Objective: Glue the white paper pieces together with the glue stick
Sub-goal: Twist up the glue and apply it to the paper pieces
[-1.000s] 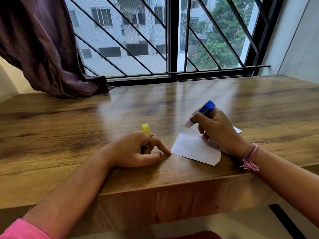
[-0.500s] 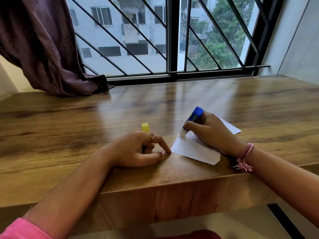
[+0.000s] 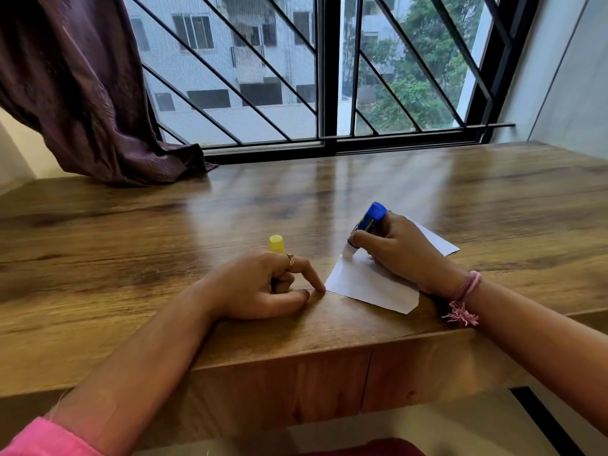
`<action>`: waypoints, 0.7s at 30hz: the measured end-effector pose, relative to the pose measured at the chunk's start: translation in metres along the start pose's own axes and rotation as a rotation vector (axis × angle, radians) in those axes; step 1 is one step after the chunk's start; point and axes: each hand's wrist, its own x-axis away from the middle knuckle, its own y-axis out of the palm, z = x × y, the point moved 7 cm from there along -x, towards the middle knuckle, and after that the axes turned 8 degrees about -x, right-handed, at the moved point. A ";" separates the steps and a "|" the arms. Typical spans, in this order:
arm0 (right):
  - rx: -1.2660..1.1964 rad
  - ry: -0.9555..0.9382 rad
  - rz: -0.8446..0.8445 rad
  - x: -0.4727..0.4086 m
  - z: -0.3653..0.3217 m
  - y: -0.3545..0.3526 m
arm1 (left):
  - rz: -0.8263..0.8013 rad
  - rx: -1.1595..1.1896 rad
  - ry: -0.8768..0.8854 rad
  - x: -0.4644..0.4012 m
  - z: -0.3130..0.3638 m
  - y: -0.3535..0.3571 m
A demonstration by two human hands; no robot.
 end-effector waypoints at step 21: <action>0.085 -0.107 0.046 0.065 -0.005 -0.050 | 0.064 -0.095 0.003 -0.001 0.007 -0.006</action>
